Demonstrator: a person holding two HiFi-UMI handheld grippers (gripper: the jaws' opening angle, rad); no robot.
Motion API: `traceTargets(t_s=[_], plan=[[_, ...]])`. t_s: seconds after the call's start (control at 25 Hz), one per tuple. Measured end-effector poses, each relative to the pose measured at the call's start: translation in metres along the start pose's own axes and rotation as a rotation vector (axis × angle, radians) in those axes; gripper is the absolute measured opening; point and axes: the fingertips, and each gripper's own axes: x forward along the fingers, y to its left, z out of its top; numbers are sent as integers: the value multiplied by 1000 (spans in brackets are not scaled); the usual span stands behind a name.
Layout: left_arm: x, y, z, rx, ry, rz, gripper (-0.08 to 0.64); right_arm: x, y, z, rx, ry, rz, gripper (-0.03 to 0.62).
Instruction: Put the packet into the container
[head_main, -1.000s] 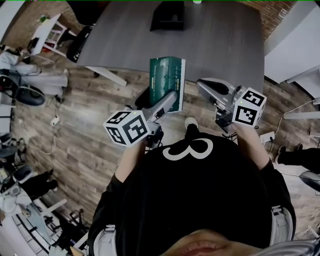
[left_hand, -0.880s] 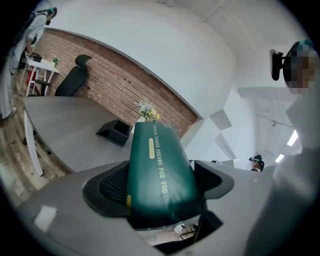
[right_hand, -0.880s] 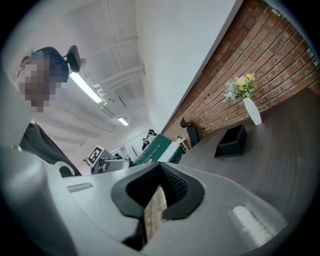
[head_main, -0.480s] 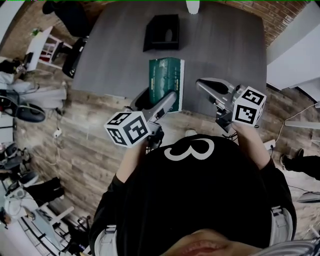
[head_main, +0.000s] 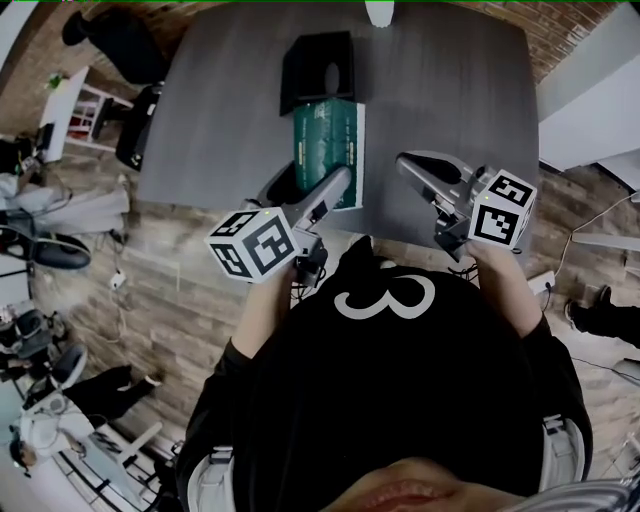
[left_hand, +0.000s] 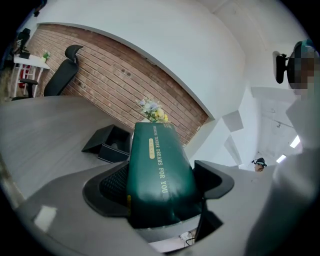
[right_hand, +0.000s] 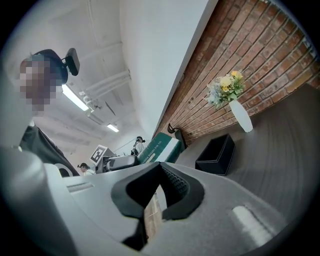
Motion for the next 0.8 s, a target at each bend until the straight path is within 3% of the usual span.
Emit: traceTargets(t_s=[0.52,0.8], plan=[[55,49,72,83,47,-44,430,51,-35,34,23,-49,-105,2],[86,72,105,124,30,-37,430,59,-56,42,35,-80,-170,2]])
